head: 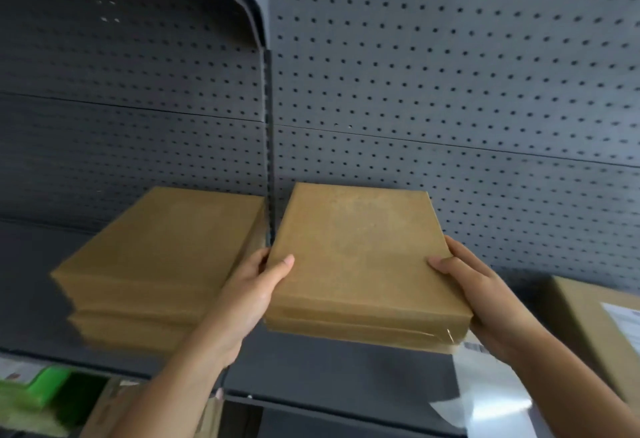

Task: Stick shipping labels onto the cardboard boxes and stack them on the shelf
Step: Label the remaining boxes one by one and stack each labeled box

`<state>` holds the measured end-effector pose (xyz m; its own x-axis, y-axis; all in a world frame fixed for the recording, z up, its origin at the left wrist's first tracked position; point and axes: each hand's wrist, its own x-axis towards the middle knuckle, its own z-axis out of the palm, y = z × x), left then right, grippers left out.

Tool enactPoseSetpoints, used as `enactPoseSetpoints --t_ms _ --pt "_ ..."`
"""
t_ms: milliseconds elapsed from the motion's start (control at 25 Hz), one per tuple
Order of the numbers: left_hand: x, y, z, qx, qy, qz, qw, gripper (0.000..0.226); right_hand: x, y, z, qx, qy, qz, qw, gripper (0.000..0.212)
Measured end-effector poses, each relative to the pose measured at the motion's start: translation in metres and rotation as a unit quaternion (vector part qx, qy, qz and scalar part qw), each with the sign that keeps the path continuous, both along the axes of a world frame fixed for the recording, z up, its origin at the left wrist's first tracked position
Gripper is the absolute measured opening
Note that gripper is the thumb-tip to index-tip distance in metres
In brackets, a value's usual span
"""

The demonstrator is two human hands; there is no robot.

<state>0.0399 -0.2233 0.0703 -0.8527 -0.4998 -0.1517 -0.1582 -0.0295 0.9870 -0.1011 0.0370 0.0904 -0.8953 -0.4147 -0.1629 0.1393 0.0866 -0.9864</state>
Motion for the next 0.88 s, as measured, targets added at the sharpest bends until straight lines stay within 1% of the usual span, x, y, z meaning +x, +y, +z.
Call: enactPoseSetpoints --t_ms 40,160,320,480,680,880 --pt "-0.007 0.008 -0.010 -0.005 -0.012 -0.013 1.000 0.008 -0.002 0.012 -0.009 0.005 -0.011 -0.012 1.000 0.029" --pt "-0.021 0.031 -0.034 -0.013 -0.043 -0.037 0.998 0.026 -0.006 0.037 -0.039 0.007 -0.043 -0.037 0.998 0.040" --pt "-0.029 0.043 -0.067 -0.012 -0.086 -0.042 0.995 0.034 -0.006 0.046 -0.073 0.016 -0.070 -0.037 0.997 0.038" --pt "-0.025 0.043 -0.090 -0.021 -0.123 -0.020 0.992 0.037 -0.008 0.048 -0.104 0.024 -0.085 -0.009 0.996 0.041" --pt "-0.019 0.042 -0.109 -0.047 -0.129 0.012 0.990 0.035 -0.004 0.044 -0.124 0.045 -0.082 0.011 0.996 0.048" --pt "-0.018 0.043 -0.115 -0.079 -0.121 0.015 0.989 0.045 -0.004 0.046 -0.125 0.061 -0.070 0.017 0.996 0.048"
